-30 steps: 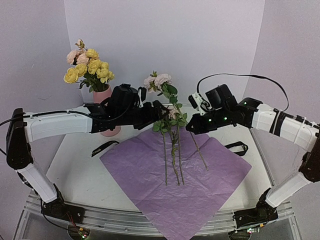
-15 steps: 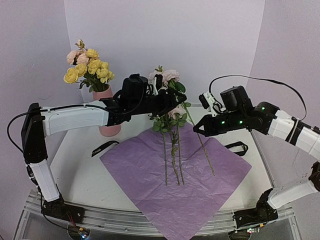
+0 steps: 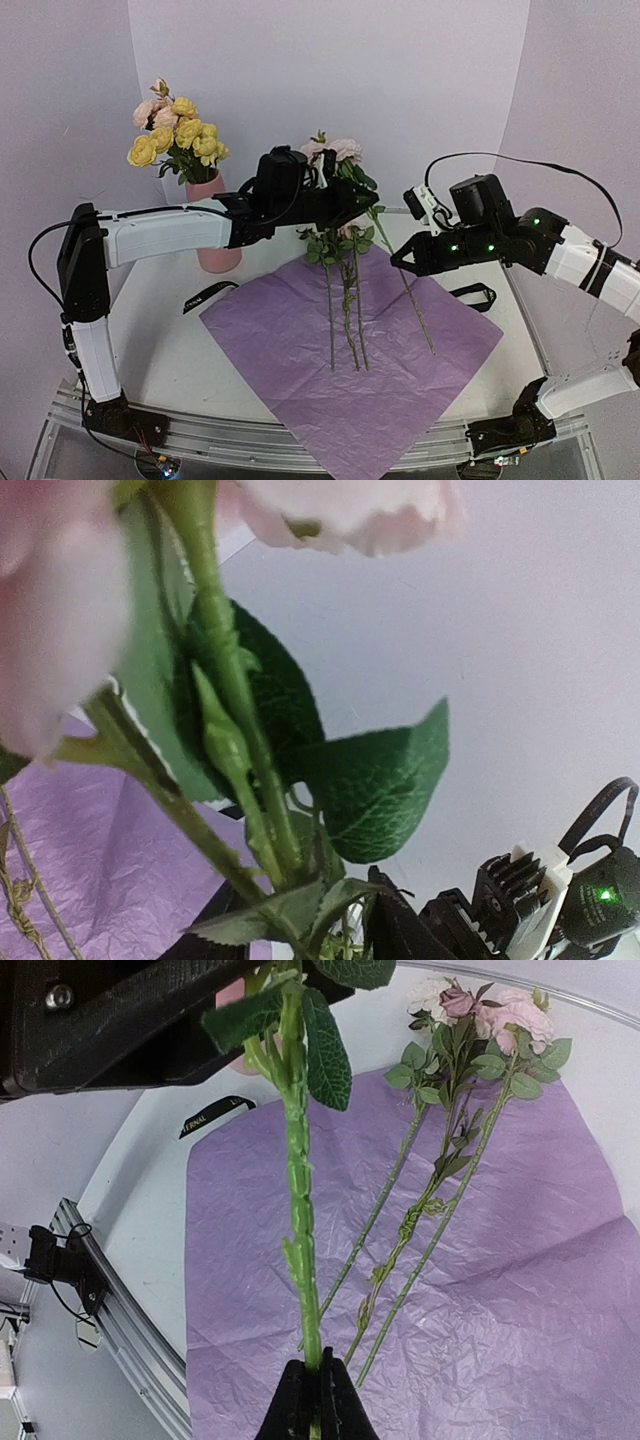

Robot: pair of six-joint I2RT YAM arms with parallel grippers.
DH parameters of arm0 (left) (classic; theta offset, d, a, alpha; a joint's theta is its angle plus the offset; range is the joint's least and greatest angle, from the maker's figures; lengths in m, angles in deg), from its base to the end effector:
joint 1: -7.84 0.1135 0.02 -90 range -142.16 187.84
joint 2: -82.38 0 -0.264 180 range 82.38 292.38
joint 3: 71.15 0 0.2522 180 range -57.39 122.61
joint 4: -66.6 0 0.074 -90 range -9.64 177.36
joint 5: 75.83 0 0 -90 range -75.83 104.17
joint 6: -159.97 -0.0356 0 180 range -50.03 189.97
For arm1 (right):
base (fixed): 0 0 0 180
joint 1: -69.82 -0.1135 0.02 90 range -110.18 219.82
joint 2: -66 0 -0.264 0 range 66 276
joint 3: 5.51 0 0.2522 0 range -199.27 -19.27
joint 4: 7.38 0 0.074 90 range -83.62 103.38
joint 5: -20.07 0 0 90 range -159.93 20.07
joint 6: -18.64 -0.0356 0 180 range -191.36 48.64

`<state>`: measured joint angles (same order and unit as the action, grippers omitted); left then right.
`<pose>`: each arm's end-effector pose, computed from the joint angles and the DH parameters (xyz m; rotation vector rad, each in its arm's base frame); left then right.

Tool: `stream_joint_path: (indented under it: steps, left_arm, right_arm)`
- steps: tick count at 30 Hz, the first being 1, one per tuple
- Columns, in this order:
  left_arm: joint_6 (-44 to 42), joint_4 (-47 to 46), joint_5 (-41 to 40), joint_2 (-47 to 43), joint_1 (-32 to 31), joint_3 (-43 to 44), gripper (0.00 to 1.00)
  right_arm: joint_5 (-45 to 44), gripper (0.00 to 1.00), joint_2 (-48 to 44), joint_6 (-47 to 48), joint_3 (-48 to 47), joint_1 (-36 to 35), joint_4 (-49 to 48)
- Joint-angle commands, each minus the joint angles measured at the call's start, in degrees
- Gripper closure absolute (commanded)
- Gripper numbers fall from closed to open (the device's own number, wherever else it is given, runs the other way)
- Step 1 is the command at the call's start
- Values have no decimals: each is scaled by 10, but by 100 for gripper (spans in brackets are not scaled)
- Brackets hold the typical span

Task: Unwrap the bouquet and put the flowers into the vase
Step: Pick up the fake flower from the wrapping paper, then insert the fake flower into the vase.

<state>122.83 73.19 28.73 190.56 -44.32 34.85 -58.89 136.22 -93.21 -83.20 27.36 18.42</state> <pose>0.2761 -0.3700 0.3382 0.2051 1.9836 -1.5030 0.2050 0.1968 0.3605 -0.4935 1.9365 0.9293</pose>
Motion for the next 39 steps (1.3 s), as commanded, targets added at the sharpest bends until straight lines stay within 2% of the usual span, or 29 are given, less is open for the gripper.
stream_joint_path:
  steps: [1, 3, 4, 9, 11, 17, 24, 31, 35, 39]
  left_arm:
    - [1, -22, 24, 13, 1, 38, 83]
    - [-4, -22, 23, 14, 1, 39, 98]
    - [-9, -21, 20, 12, 1, 38, 100]
    - [-82, 5, -19, -10, 1, 36, 100]
    - [-123, 53, -46, -17, 1, 49, 100]
    - [-232, 163, -127, -31, 1, 106, 100]
    - [-346, 190, -241, -67, 1, 123, 100]
    - [-506, 193, -374, -92, 1, 174, 100]
    - [-611, 191, -437, -85, 2, 233, 100]
    - [-677, 189, -476, -71, 5, 307, 100]
  right_arm:
    - [12, 94, -15, 6, 12, -2, -4]
    - [12, 89, -15, 9, 14, -1, -4]
    - [11, 83, -15, 10, 14, -1, -4]
    - [-3, 51, -19, 16, 17, -1, -4]
    - [-10, 36, -24, 17, 22, -1, -3]
    - [-24, 30, -39, 22, 31, -1, -4]
    - [-50, 29, -55, 31, 33, -1, -2]
    - [-62, 28, -62, 56, 23, -1, 12]
    - [-75, 20, -74, 70, 22, -1, 17]
    - [-87, 5, -86, 67, 20, -1, 18]
